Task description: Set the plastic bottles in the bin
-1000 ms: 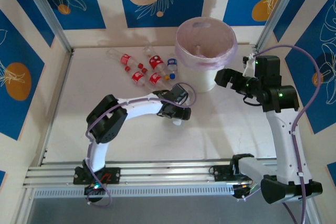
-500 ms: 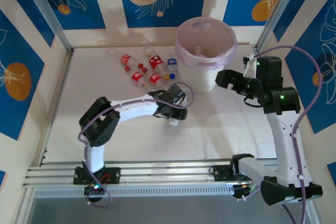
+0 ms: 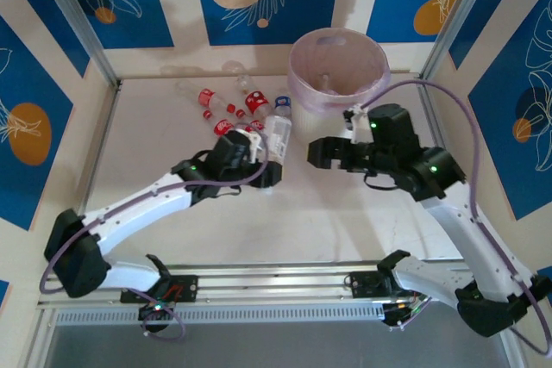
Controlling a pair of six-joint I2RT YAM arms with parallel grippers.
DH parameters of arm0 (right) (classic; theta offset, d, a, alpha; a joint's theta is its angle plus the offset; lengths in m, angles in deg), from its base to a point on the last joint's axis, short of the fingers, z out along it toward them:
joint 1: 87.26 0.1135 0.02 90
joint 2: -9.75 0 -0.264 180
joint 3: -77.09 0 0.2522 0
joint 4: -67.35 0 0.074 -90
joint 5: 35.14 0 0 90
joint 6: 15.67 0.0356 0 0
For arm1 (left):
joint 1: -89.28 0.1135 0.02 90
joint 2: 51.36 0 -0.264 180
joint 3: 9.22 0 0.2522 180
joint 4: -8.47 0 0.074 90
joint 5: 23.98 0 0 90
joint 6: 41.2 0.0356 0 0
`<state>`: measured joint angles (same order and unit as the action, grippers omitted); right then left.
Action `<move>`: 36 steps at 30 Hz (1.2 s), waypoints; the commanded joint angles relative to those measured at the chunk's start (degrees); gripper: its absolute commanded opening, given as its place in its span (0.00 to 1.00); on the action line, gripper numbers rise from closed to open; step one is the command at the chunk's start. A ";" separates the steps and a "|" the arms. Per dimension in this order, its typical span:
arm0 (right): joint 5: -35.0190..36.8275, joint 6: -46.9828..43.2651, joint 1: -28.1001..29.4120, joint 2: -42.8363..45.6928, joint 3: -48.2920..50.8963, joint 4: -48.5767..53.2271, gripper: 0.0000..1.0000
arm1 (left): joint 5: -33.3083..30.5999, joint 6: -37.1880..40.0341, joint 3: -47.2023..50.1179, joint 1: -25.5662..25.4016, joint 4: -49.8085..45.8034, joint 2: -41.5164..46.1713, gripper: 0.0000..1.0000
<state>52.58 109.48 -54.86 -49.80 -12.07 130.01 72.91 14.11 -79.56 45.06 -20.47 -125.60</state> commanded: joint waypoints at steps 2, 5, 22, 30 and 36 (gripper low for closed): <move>-0.22 6.85 3.85 -4.37 3.85 -14.88 0.93 | 12.65 -4.48 6.21 5.76 12.27 4.41 0.49; -2.80 7.19 3.99 -9.07 3.36 -17.86 0.93 | 16.07 -4.66 7.94 6.59 15.87 5.02 0.48; -6.83 6.12 1.70 -22.53 -0.63 -25.62 0.89 | 25.88 -7.77 8.42 6.43 29.37 1.09 0.44; -7.30 6.94 1.27 -24.03 0.07 -26.89 0.79 | 27.05 -8.46 8.38 6.26 31.50 -0.16 0.44; -6.68 6.59 1.01 -23.52 -0.31 -26.18 0.66 | 26.50 -8.19 8.26 6.26 31.66 -0.92 0.56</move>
<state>46.41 116.46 -53.55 -73.12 -10.84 103.78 97.98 5.76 -71.01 51.61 8.84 -126.25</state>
